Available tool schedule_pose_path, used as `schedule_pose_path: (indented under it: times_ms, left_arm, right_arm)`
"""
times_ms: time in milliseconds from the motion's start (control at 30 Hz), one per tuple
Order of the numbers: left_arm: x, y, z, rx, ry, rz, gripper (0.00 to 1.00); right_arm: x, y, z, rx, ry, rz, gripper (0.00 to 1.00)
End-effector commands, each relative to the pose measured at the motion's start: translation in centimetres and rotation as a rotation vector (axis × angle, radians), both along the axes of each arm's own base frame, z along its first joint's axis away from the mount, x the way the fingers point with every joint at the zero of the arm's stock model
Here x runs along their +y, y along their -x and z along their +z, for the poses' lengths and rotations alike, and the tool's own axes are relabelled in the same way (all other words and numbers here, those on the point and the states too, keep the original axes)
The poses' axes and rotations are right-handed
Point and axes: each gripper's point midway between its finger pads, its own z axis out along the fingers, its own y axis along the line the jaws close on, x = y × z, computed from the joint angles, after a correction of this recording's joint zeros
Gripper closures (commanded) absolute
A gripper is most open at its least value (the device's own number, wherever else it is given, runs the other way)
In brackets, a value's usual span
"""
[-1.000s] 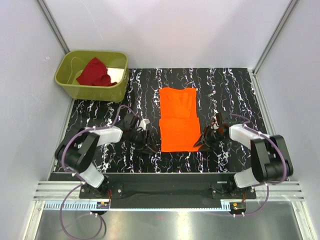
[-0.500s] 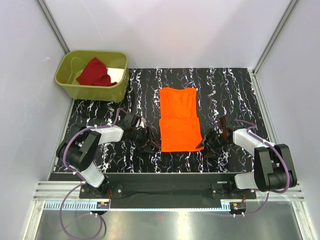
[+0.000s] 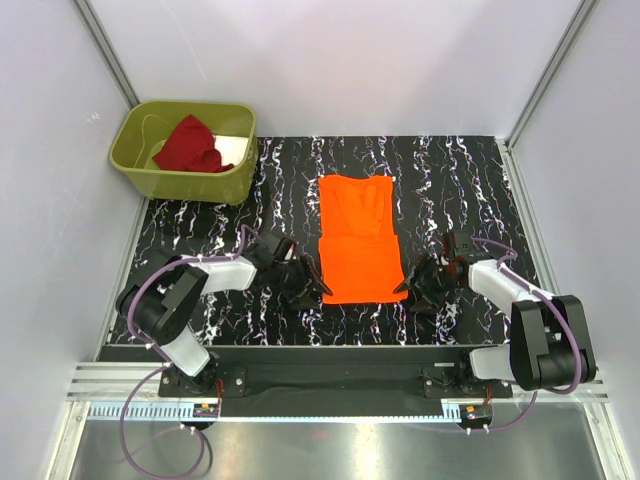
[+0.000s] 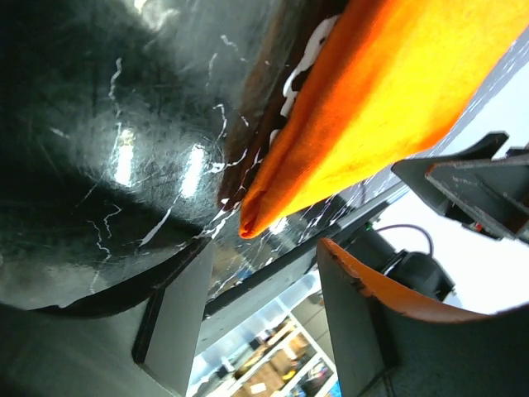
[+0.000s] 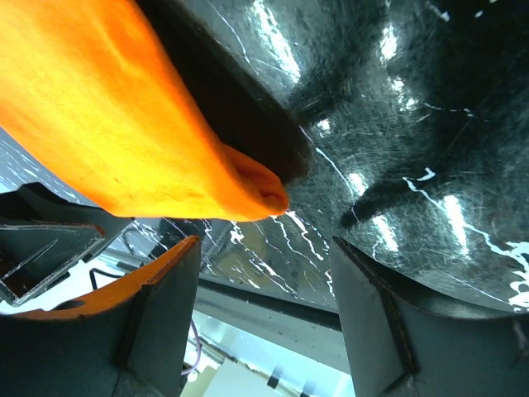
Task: Fold and stack the t-shirts
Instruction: Fold the tshirt
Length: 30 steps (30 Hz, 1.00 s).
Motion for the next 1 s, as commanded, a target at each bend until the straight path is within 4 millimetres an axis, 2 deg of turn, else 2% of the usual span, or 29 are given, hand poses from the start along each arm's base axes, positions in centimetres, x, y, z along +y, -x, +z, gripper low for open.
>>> schedule_pose_path:
  times_ms: [0, 200, 467, 567, 633, 733, 967]
  left_arm:
    - [2.8, 1.0, -3.9, 0.082, -0.185, 0.107, 0.39]
    - [3.1, 0.8, -5.2, 0.113, -0.213, 0.168, 0.44]
    - [2.8, 1.1, -6.2, 0.152, -0.213, 0.177, 0.53]
    - [3.1, 1.4, -6.5, 0.155, -0.220, 0.183, 0.61]
    - [3.2, 1.6, -6.5, 0.159, -0.217, 0.183, 0.71]
    - [3.3, 1.6, -6.7, 0.159, -0.210, 0.185, 0.81]
    - [3.6, 1.2, -6.8, 0.143, -0.198, 0.183, 1.00]
  right_arm:
    - [-0.7, -0.7, 0.7, -0.040, 0.033, -0.031, 0.29]
    - [-1.0, 0.3, -0.5, -0.001, 0.044, -0.050, 0.28]
    - [-1.0, -0.4, -1.9, 0.030, 0.038, -0.088, 0.25]
    - [-1.2, -0.9, -2.2, 0.024, 0.042, -0.091, 0.28]
    - [-1.3, -1.3, -2.4, 0.029, 0.046, -0.100, 0.30]
    - [-1.5, -1.6, -2.7, 0.027, 0.048, -0.105, 0.36]
    - [-1.6, -2.6, -3.5, 0.020, 0.054, -0.101, 0.50]
